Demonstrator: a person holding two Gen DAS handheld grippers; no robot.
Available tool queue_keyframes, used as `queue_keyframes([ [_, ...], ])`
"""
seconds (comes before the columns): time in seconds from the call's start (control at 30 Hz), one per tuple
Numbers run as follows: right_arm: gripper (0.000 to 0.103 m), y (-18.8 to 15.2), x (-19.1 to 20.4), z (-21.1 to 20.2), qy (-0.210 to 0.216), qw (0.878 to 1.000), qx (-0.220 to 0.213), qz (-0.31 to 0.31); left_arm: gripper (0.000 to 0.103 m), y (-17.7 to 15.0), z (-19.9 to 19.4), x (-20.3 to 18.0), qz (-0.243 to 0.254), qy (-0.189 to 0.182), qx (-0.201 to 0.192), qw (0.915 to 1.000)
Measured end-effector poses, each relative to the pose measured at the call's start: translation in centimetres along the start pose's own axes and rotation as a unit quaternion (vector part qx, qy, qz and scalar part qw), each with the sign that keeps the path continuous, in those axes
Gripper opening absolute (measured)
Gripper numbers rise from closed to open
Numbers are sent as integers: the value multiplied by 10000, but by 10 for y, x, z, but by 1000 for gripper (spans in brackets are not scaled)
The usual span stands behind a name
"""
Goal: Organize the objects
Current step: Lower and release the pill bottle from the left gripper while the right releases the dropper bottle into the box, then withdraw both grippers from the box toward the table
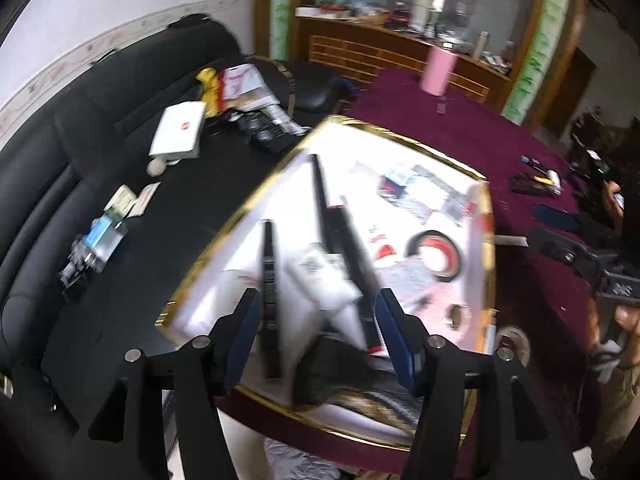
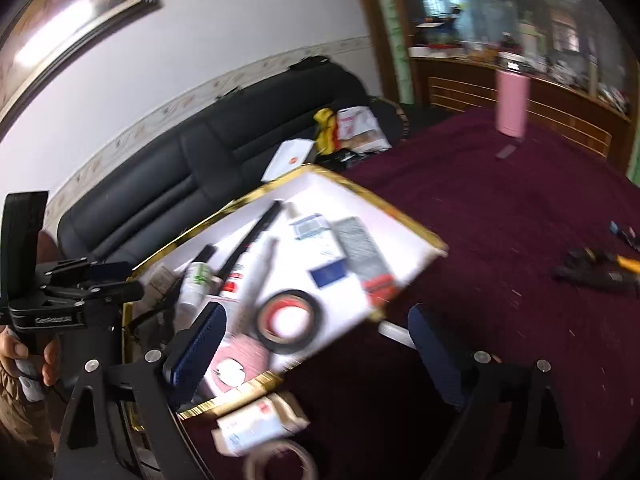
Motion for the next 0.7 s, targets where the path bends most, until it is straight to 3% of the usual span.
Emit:
queue_keyframes([
  [0.3,96,-6,-22,-25,36,9996,-211,196,59,4,-14,-69,556,-400,-14,9977],
  [0.7,97,-9,-48,-49,127,9982,-429,395,59,-22,-26,-176,1788,-757,52,9810],
])
Point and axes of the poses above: each gripper's, at about its wrist camera, not at the fingertips, and z roughly the way its jaws point, x to its left, y to its top, the point moved 5 cm from there along z, roughly the way its jaws point, and after that the axes turned 9 degrees about y, right-handed, at the moved point
